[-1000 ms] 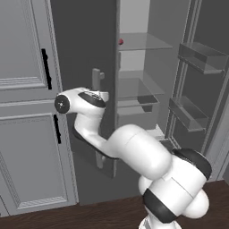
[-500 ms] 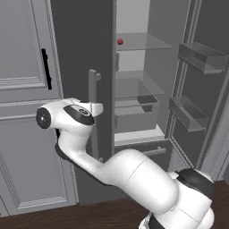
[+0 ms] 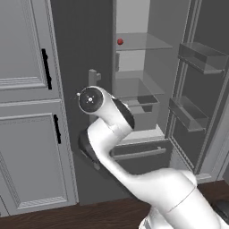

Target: Take the strawberry from the fridge and place it on top of the pancake, located on the dining counter.

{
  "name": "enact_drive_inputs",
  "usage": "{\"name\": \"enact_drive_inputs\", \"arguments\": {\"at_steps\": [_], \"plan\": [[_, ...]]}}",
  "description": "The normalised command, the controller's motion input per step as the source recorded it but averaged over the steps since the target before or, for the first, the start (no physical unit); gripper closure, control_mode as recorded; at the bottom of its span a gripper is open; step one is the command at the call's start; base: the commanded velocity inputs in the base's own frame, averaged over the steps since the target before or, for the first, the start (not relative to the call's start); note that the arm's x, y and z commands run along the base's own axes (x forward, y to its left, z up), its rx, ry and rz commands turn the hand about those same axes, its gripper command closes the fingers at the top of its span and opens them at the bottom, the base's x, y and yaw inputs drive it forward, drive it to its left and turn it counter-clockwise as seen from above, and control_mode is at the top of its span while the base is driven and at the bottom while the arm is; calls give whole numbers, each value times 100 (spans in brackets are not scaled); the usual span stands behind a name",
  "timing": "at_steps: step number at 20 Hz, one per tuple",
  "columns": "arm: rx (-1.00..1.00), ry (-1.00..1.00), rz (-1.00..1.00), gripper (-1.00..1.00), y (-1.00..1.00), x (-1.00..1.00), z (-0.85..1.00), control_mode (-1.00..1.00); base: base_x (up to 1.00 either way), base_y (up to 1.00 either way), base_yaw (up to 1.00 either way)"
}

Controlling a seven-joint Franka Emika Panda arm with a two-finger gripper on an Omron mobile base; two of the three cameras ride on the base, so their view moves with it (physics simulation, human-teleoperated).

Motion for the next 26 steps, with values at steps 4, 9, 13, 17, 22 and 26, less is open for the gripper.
{"name": "enact_drive_inputs", "arguments": {"at_steps": [4,9,13,17,22,26], "plan": [[57,0,13,-100,-100,-55,47,-100,0,0,0],[80,-1,1,-100,-100,8,1,-100,0,0,0],[85,10,-3,-100,-99,80,-19,-100,0,0,0],[58,31,14,-100,-24,100,-6,-100,0,0,0],[29,64,22,-100,1,100,-11,-100,0,0,0],[22,49,31,-100,0,45,13,-100,0,0,0]]}}
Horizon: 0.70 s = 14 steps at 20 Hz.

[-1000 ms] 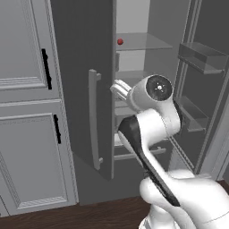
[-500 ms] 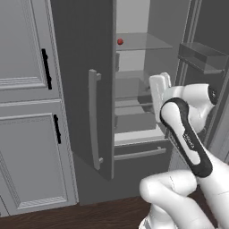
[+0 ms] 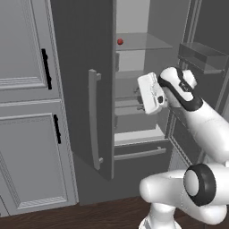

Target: Take the strawberry from the fridge and place it on top of the pancake, located on the dining counter.

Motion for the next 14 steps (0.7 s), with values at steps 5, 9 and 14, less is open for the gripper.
{"name": "enact_drive_inputs", "arguments": {"at_steps": [5,9,14], "plan": [[21,22,36,-100,30,13,3,-100,0,0,0],[0,12,30,-100,76,16,-3,-100,0,0,0],[0,13,15,-100,70,-5,0,-100,0,0,0]]}}
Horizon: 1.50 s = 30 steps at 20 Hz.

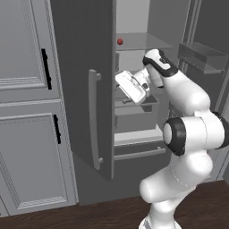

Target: Take the strawberry from the fridge and place it on top of the pancake, located on the dining counter.

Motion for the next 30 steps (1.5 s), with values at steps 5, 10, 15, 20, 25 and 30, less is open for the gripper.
{"name": "enact_drive_inputs", "arguments": {"at_steps": [5,10,15,20,25,30], "plan": [[14,26,-7,-100,11,-30,-13,-100,0,0,0],[16,33,-18,-100,17,-25,-18,-100,0,0,0],[-12,23,-7,-100,88,-3,-2,-100,0,0,0],[-13,12,-1,-100,76,-4,0,-100,0,0,0],[-6,7,-3,-100,64,-11,0,-100,0,0,0],[-1,10,0,-100,59,0,-2,-100,0,0,0]]}}
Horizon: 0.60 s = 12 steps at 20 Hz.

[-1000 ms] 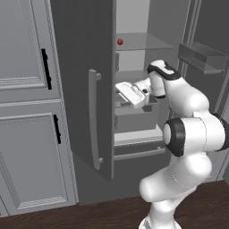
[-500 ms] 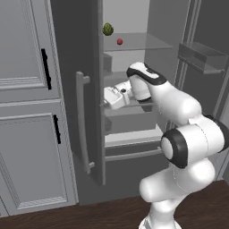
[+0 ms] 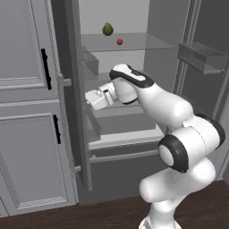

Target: Take the strawberry from the fridge and place it on top of the pancake, located on the dining counter.

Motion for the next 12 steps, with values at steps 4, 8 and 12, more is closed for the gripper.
{"name": "enact_drive_inputs", "arguments": {"at_steps": [4,8,12], "plan": [[0,0,0,-100,-1,-3,0,-100,0,0,0],[0,0,0,-100,-93,-8,0,-100,0,0,0],[0,0,0,-100,-100,-8,0,-100,0,0,0]]}}
